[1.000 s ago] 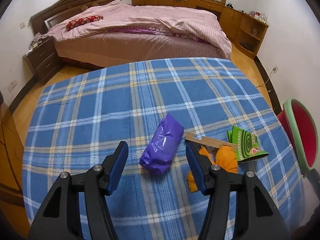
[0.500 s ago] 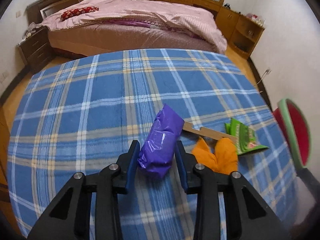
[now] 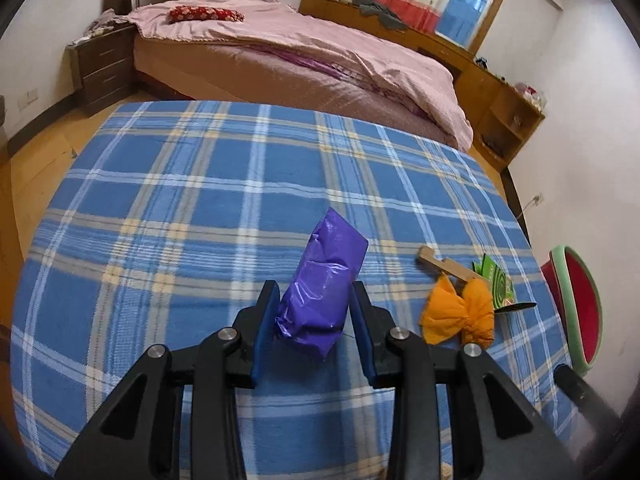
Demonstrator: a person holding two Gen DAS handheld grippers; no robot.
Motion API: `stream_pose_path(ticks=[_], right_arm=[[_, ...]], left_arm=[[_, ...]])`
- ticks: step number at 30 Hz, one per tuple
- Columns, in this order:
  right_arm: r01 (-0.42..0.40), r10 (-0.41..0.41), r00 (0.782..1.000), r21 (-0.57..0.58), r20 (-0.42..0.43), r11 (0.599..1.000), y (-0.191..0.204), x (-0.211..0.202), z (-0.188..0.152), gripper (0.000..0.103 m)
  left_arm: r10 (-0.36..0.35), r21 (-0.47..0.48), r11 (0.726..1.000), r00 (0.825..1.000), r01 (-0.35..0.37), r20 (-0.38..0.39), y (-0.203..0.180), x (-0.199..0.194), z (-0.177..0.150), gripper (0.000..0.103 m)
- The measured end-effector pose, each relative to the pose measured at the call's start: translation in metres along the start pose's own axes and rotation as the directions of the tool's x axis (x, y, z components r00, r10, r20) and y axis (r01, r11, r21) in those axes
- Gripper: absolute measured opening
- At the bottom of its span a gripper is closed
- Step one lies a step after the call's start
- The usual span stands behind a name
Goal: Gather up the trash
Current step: 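Grasp the purple plastic bag with the left tool, then grasp the orange knotted bag with the right tool while the left tool holds the purple bag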
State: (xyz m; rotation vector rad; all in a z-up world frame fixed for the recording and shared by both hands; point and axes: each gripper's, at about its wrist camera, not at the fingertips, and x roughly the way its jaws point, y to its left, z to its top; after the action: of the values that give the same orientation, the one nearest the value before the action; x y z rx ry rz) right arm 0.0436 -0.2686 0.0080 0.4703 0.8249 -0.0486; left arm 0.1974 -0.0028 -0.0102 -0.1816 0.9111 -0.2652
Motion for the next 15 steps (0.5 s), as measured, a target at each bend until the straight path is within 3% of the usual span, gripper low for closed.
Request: stream_pose_path(ticks=[6,10,15], right_arm=[[-0.023,0.021,0.999,-0.045,-0.042,0.999,0.029,0.025,0.002,0.044],[-0.032,0.027,0.998,-0.107,-0.048,0.994,0.054,0.039,0.005,0.044],[0.004,-0.009,0.999,-0.158,-0.035,0.987,0.075,0.061,0.007,0.044]], left_arm=[[-0.032,-0.065,0.997,0.998,0.035,0.049,0.014,-0.008,-0.001,0.036],[-0.007,-0.085,0.996,0.995,0.016,0.100,0.020,-0.017,-0.002,0.036],[-0.024,-0.109,0.993,0.994,0.035,0.108,0.026,-0.020,-0.003,0.036]])
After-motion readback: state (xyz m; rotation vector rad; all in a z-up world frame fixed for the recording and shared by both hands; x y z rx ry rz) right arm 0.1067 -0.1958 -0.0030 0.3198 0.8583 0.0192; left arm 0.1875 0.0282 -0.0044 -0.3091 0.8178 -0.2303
